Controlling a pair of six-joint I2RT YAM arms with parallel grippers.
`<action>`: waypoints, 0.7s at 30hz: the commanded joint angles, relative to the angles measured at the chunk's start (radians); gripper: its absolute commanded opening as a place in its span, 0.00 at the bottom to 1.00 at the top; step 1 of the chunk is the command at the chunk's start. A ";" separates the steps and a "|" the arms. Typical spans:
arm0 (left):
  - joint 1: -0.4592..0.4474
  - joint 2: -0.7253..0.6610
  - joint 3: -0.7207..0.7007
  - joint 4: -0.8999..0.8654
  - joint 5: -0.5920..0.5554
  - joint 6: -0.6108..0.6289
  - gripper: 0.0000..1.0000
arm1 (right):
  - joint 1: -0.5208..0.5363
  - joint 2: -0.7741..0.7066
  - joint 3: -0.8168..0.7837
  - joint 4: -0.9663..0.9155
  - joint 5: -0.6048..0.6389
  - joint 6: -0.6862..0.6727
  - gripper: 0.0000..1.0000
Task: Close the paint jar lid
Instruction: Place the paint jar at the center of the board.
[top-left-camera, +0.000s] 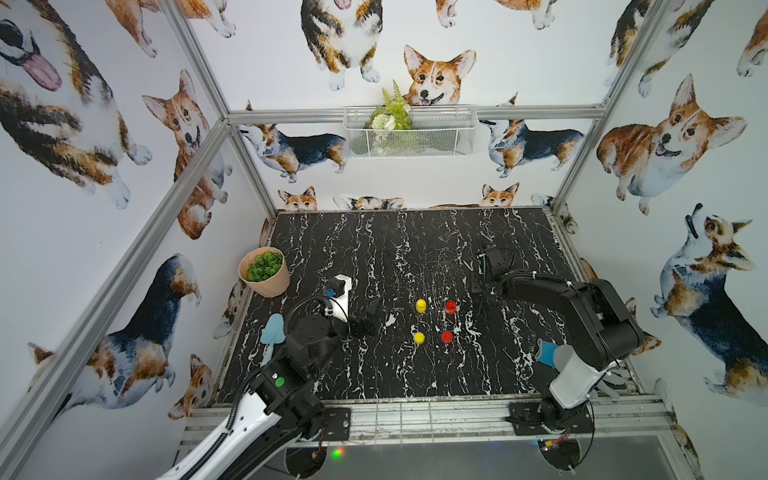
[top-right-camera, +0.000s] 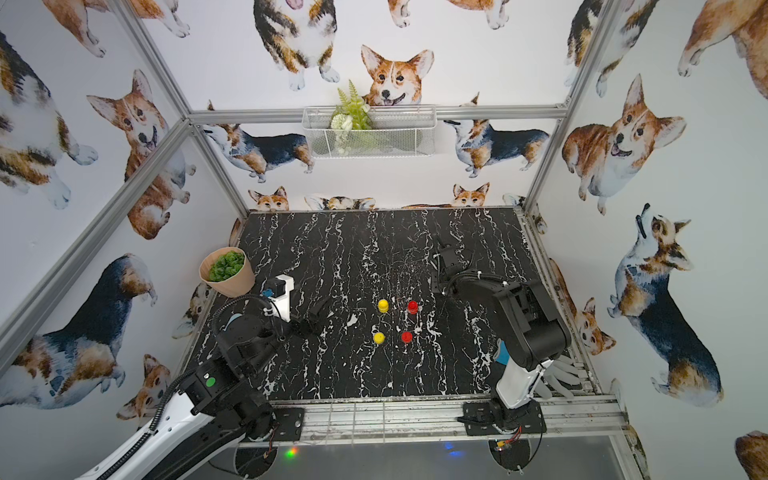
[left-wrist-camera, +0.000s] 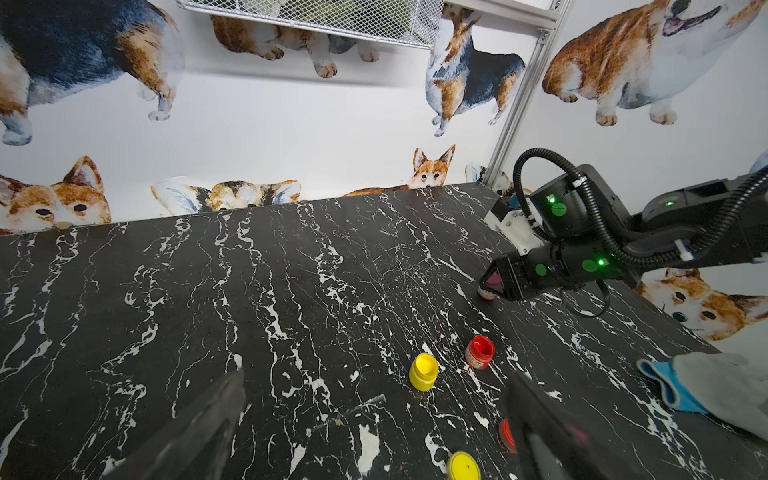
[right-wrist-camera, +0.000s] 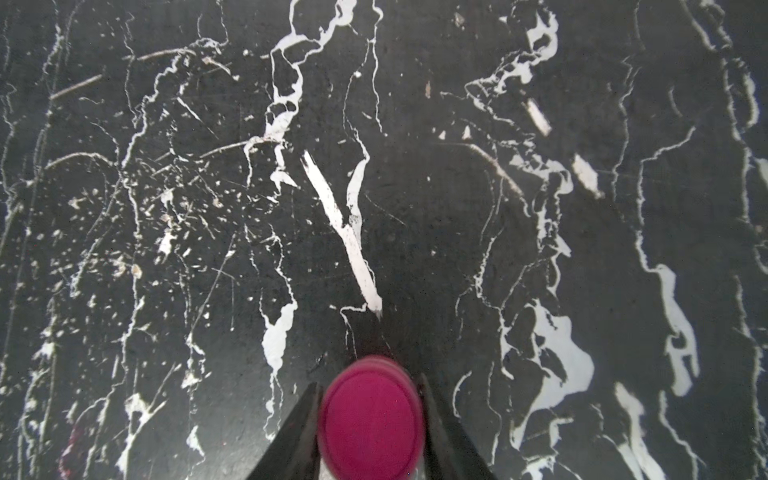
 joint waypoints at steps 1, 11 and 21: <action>0.000 0.006 0.001 0.011 0.010 0.011 1.00 | 0.000 0.002 -0.010 0.038 0.017 0.015 0.49; 0.000 0.009 -0.001 0.015 0.021 0.022 1.00 | 0.000 -0.024 -0.001 0.036 0.007 -0.001 0.51; 0.000 0.018 0.003 0.002 -0.004 0.022 1.00 | 0.001 -0.012 0.013 0.022 0.009 -0.004 0.39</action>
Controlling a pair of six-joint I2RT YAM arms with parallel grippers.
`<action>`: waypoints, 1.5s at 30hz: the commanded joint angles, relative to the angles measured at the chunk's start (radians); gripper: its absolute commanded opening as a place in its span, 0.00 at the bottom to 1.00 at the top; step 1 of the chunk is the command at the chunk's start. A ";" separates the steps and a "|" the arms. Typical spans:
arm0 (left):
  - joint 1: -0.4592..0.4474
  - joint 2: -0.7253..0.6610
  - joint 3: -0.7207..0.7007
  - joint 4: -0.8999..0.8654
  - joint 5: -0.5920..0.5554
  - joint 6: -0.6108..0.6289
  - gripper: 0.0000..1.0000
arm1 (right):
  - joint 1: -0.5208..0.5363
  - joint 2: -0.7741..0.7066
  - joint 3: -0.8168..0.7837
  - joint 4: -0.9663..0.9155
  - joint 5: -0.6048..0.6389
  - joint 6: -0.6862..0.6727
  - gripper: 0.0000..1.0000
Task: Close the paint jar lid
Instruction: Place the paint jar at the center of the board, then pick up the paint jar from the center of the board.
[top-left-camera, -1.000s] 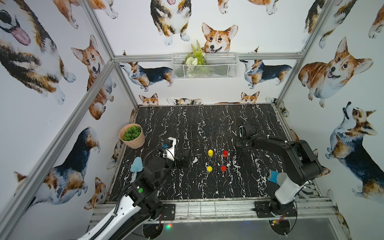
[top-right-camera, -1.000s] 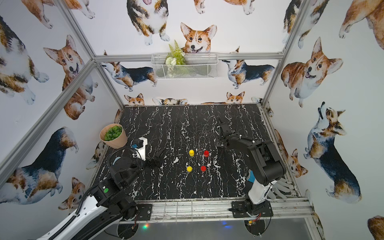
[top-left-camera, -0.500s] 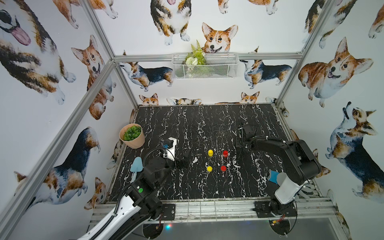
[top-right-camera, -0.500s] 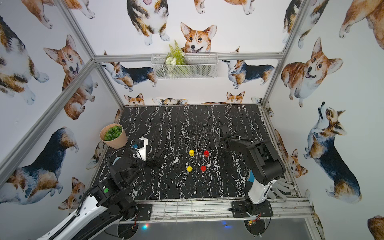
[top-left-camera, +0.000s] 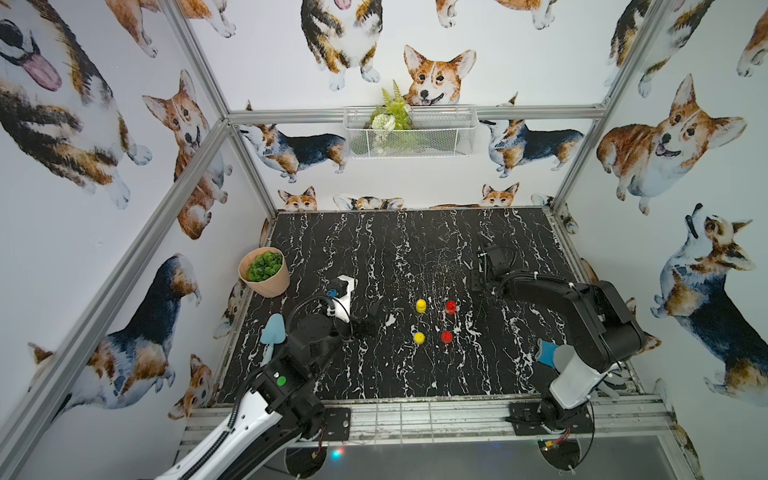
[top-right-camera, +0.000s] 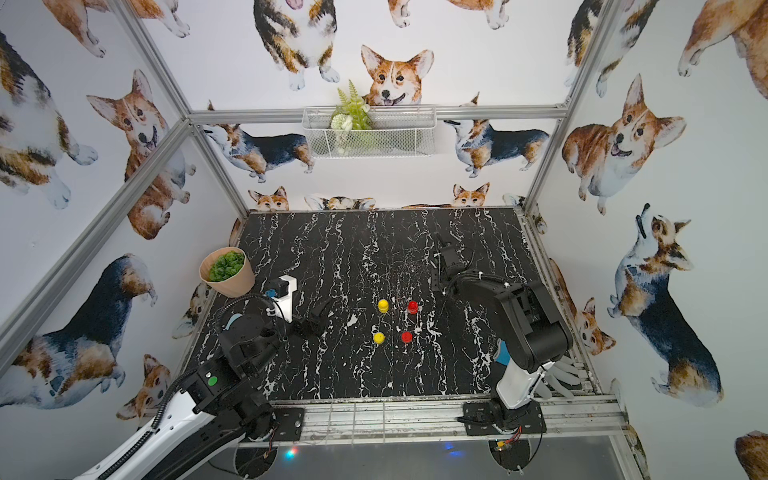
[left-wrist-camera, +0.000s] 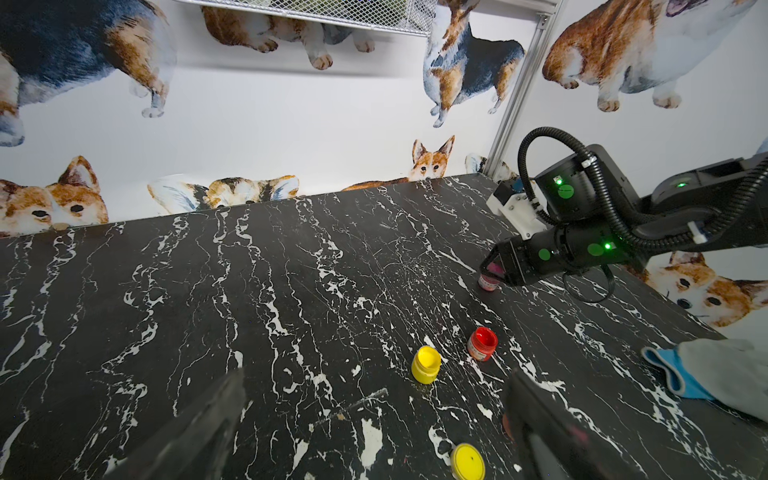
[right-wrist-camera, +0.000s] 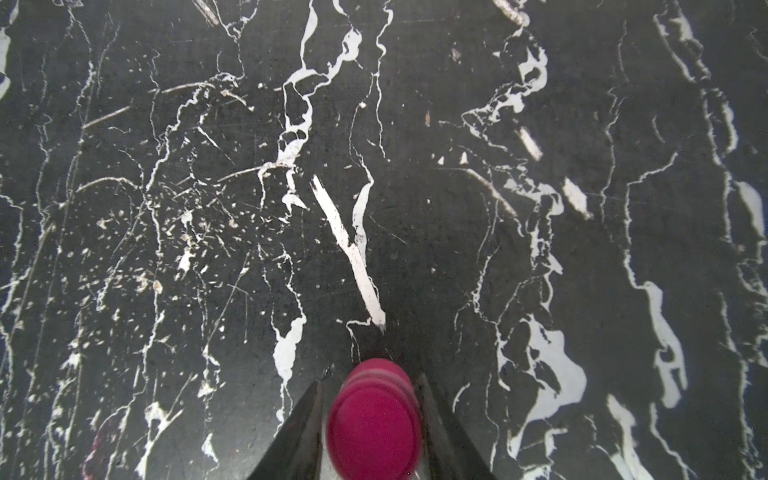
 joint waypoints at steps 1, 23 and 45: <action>-0.001 0.005 0.008 0.002 -0.009 0.004 1.00 | 0.000 0.002 0.007 -0.002 0.016 -0.001 0.38; 0.000 0.029 -0.056 -0.046 -0.033 -0.068 0.93 | 0.181 -0.258 -0.072 -0.033 -0.238 -0.105 0.66; 0.000 -0.115 -0.110 -0.213 -0.096 -0.180 0.89 | 0.471 -0.014 0.105 -0.105 -0.118 -0.123 0.65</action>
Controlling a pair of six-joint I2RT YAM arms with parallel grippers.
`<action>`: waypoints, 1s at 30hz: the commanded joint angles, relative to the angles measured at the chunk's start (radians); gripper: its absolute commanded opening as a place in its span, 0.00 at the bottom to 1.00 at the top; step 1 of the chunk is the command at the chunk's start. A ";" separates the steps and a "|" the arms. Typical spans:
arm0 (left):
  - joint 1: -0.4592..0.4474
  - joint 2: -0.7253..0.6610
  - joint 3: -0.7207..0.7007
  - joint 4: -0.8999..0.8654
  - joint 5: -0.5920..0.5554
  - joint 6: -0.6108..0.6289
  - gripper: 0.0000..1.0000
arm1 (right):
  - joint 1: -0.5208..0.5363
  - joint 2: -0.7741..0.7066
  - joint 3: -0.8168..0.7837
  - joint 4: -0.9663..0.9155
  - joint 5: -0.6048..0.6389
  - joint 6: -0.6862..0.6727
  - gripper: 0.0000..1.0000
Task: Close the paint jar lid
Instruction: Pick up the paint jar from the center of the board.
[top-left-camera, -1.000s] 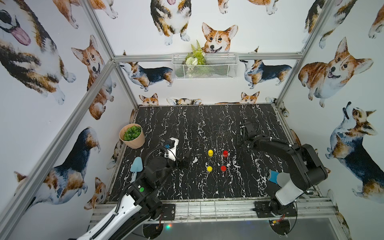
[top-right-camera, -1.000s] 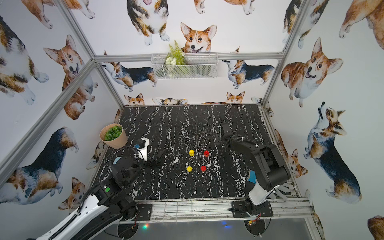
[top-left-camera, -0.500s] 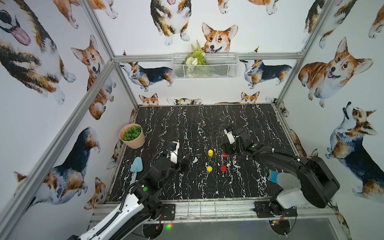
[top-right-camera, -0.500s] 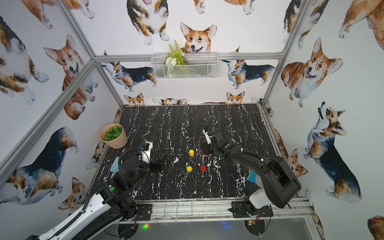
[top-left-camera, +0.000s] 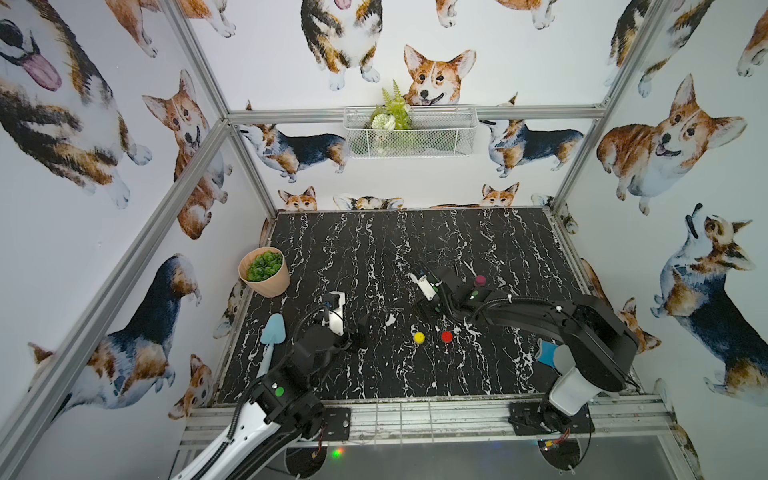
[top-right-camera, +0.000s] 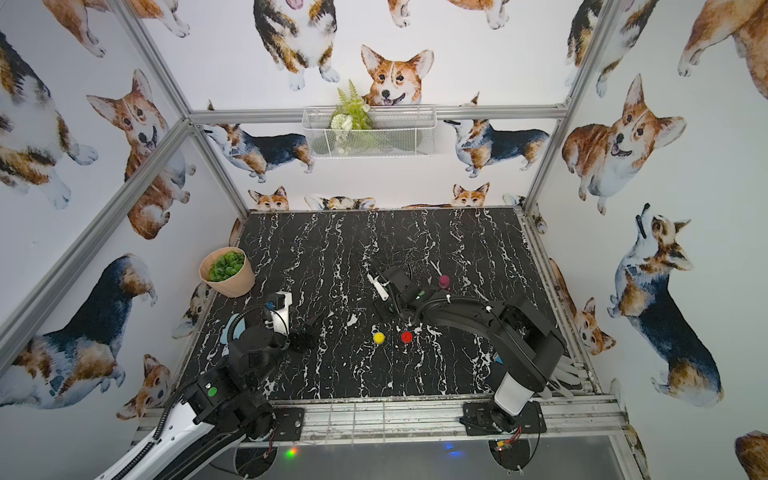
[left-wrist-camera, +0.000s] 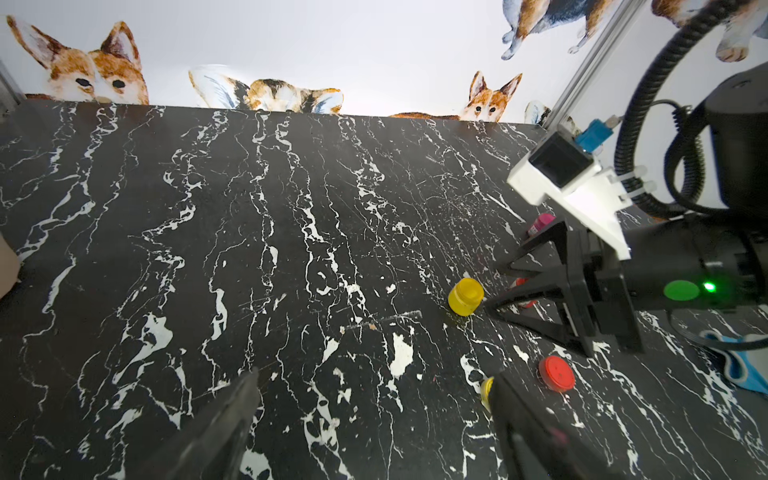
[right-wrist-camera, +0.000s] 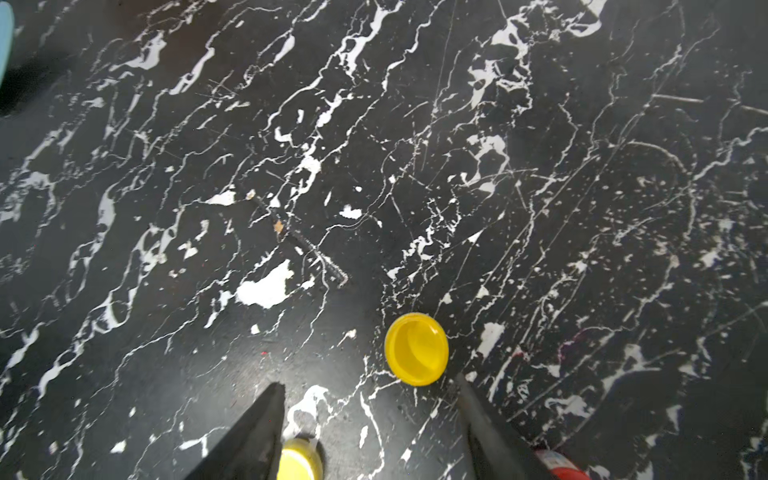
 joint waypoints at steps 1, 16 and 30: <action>0.000 0.018 0.007 -0.005 -0.005 -0.013 0.89 | 0.011 0.037 0.036 -0.055 0.079 0.016 0.64; 0.000 0.009 0.003 0.005 -0.007 -0.012 0.89 | 0.016 0.112 0.073 -0.083 0.112 0.039 0.57; 0.000 0.007 0.001 0.009 -0.019 -0.009 0.89 | 0.016 0.150 0.093 -0.084 0.092 0.046 0.46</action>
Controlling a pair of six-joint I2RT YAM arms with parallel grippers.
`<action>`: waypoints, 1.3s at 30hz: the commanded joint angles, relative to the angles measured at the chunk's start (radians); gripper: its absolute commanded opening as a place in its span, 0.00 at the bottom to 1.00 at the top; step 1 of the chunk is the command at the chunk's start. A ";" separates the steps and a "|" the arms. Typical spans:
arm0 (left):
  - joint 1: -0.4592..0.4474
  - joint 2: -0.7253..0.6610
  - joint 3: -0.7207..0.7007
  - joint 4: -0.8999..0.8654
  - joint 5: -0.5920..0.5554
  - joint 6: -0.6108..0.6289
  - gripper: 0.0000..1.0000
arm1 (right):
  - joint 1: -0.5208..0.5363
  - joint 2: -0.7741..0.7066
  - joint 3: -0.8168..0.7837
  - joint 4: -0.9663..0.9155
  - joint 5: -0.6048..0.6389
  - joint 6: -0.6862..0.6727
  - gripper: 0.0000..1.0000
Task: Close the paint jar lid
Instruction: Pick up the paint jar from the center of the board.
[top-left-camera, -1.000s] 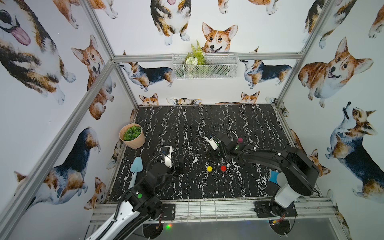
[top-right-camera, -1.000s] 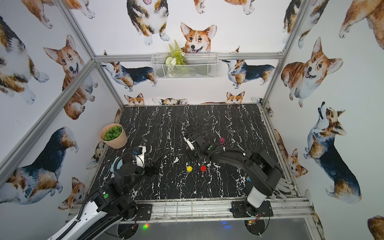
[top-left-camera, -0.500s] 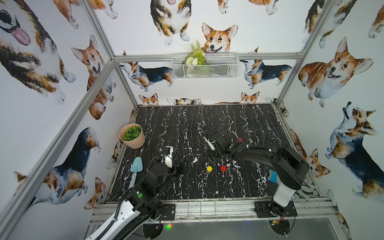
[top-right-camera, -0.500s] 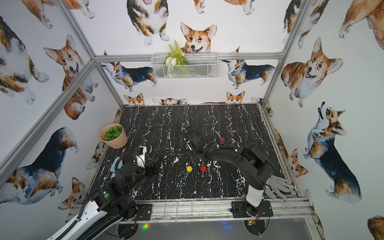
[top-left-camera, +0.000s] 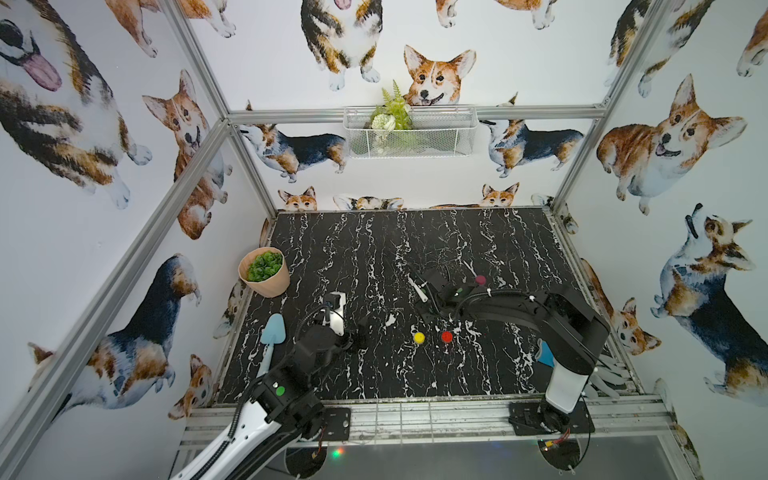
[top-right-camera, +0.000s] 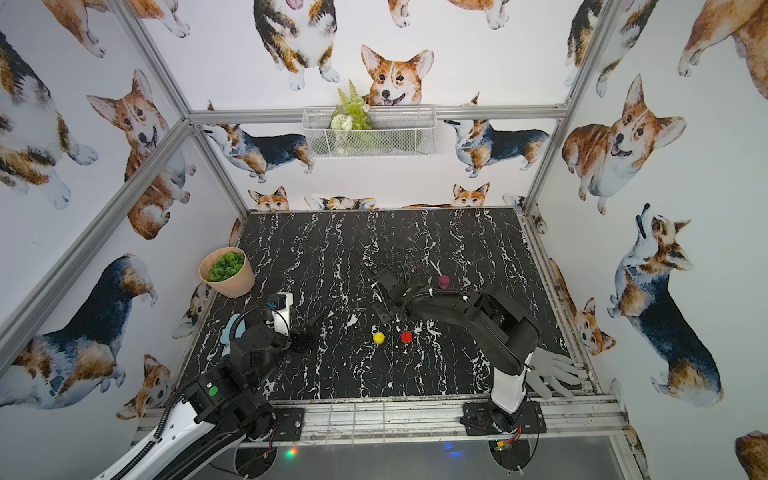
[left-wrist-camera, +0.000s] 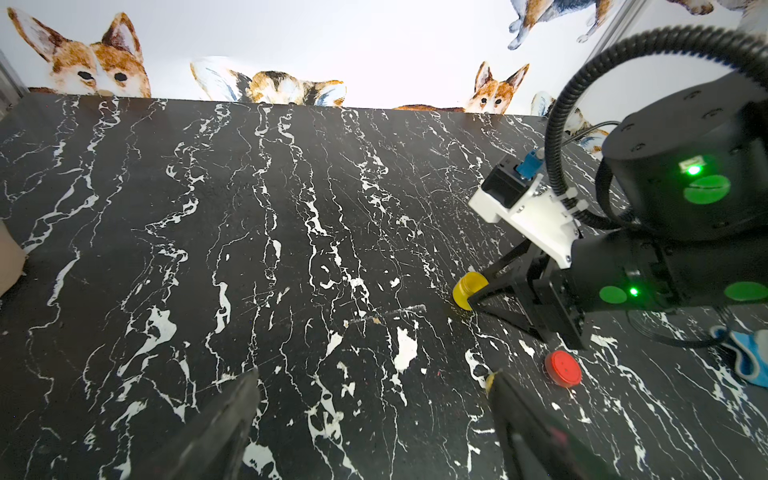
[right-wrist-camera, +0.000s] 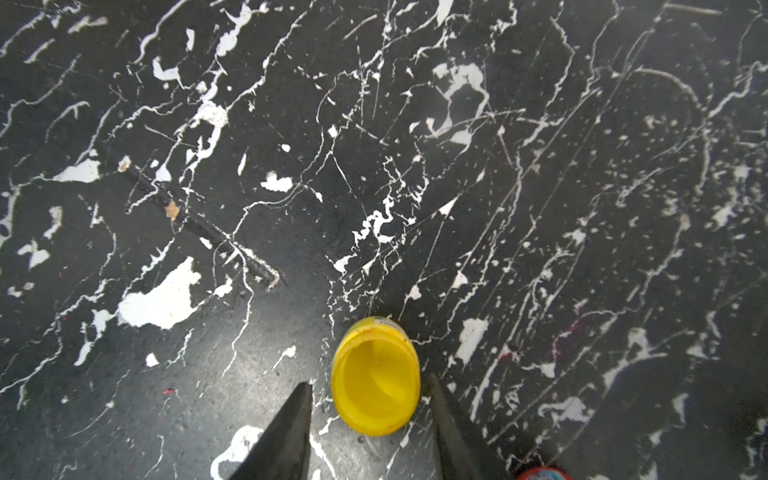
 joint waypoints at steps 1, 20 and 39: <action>0.000 -0.002 -0.001 0.013 -0.013 -0.009 0.89 | 0.001 0.012 0.016 -0.011 -0.007 0.014 0.46; 0.000 -0.005 -0.018 0.051 -0.037 -0.001 0.88 | 0.001 0.013 0.023 -0.019 -0.005 0.007 0.30; 0.000 0.086 -0.195 0.545 0.102 0.258 0.80 | -0.022 -0.112 0.170 -0.242 -0.173 -0.098 0.28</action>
